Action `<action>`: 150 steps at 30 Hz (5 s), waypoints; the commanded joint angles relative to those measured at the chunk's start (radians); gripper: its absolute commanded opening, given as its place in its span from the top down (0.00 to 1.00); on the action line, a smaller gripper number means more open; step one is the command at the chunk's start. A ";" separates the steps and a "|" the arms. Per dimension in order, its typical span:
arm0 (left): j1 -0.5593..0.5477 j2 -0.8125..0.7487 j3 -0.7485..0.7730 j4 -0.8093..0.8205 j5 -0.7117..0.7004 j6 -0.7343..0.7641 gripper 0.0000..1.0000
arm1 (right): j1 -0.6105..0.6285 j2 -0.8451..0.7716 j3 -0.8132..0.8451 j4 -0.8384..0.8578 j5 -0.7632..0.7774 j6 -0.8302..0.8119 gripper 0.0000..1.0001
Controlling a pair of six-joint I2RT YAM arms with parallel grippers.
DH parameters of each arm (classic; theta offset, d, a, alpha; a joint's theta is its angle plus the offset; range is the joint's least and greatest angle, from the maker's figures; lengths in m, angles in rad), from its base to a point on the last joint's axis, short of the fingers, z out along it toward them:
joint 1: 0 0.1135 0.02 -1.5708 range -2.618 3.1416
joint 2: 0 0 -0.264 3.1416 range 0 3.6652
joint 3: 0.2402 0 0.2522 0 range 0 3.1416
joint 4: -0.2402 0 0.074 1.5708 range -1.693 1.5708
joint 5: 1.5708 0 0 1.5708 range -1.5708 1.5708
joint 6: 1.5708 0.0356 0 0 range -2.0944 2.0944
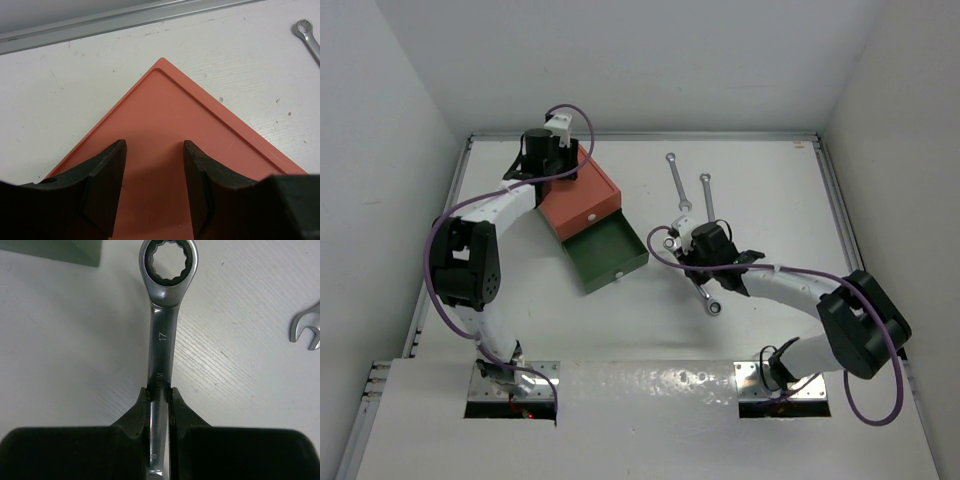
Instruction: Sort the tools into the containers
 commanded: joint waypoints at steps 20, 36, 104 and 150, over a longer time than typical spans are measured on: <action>-0.006 0.053 -0.034 -0.235 0.003 -0.002 0.53 | -0.006 -0.121 0.027 0.130 -0.105 -0.029 1.00; -0.006 0.058 -0.032 -0.237 0.008 0.000 0.53 | -0.006 -0.181 0.043 0.144 -0.126 -0.014 1.00; 0.015 0.129 -0.017 -0.241 -0.017 0.024 0.53 | 0.182 0.353 0.710 0.177 -0.276 -0.141 0.48; 0.015 0.115 -0.022 -0.240 -0.024 0.030 0.53 | -0.418 0.642 0.854 -0.279 0.081 0.037 1.00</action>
